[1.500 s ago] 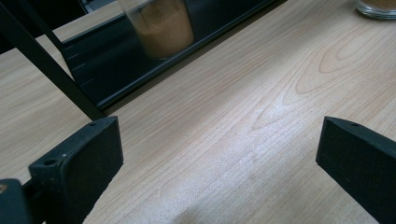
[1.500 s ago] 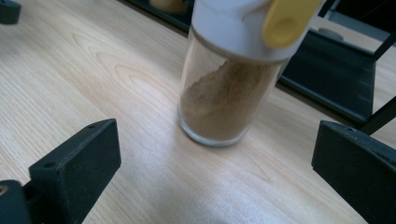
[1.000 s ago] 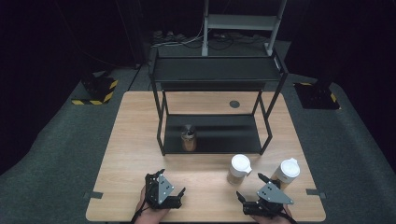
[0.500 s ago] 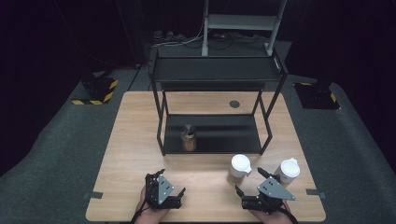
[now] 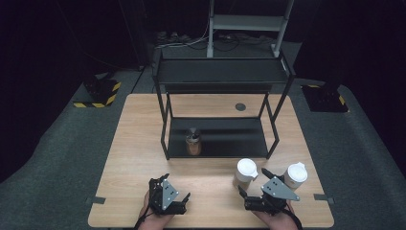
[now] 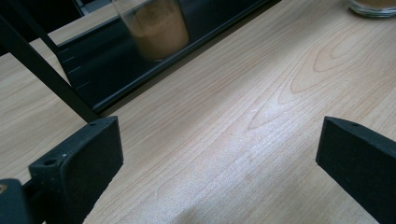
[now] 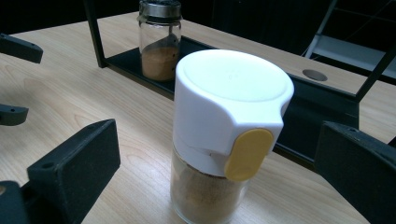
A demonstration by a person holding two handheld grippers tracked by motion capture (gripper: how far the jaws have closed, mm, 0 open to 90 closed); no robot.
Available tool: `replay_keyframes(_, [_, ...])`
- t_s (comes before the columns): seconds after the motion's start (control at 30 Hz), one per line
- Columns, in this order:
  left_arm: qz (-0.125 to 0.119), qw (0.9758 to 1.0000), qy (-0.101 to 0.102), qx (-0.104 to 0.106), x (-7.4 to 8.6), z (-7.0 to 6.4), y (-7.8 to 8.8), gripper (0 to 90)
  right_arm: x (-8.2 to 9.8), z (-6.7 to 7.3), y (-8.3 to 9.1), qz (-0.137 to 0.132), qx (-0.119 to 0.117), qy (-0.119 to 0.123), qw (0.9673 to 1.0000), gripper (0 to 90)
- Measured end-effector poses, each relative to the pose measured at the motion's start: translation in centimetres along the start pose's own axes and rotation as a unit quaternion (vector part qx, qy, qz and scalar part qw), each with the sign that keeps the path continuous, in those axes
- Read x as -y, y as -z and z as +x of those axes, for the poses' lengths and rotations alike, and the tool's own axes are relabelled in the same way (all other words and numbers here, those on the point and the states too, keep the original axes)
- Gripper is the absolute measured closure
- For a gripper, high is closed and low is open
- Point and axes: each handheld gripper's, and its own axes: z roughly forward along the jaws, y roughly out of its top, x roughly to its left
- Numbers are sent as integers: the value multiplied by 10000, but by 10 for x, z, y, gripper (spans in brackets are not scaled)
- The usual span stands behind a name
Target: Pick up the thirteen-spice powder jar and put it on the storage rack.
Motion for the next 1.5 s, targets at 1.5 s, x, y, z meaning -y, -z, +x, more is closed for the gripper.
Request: replay_keyframes(1.5, [-26,10000,-20,67,1,2,0,7,33,-6,-34,-301,-35,-554,9980,192])
